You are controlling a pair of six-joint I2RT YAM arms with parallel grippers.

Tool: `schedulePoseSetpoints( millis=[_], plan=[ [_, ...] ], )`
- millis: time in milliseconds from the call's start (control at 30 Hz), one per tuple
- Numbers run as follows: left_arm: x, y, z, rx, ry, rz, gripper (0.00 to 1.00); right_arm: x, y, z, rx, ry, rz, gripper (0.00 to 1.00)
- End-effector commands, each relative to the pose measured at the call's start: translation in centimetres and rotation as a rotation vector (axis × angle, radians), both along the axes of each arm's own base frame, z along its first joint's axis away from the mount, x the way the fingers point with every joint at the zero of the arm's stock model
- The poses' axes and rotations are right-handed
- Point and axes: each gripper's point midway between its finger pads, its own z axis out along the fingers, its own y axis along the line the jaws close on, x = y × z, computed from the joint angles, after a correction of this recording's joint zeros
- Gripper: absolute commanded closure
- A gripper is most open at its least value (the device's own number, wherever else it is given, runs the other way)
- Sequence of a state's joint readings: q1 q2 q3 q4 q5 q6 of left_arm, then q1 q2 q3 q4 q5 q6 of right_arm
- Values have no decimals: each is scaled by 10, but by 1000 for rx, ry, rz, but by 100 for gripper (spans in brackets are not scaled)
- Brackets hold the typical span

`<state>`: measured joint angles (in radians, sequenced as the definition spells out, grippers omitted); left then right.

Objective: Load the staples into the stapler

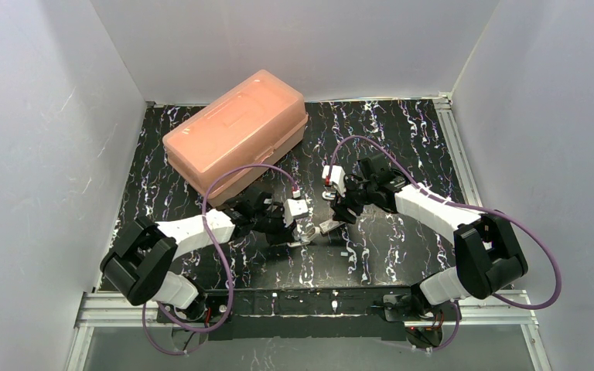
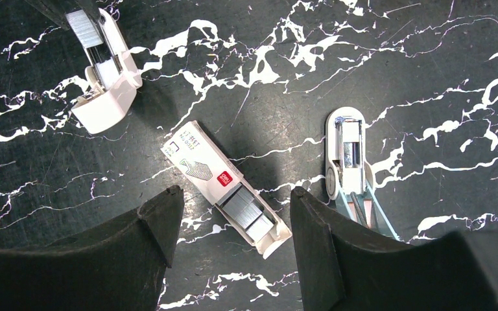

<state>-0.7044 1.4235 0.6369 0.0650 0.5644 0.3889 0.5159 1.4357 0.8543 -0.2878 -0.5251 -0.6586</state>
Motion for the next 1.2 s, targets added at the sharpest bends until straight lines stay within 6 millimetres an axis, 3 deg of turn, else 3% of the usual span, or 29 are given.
schedulePoseSetpoints(
  millis=[0, 1167],
  plan=[
    [1, -5, 7, -7, 14, -1, 100, 4, -1, -1, 1, -12, 1, 32],
    [2, -4, -1, 20, 23, -12, 100, 4, -2, -1, 0, -11, -1, 32]
  ],
)
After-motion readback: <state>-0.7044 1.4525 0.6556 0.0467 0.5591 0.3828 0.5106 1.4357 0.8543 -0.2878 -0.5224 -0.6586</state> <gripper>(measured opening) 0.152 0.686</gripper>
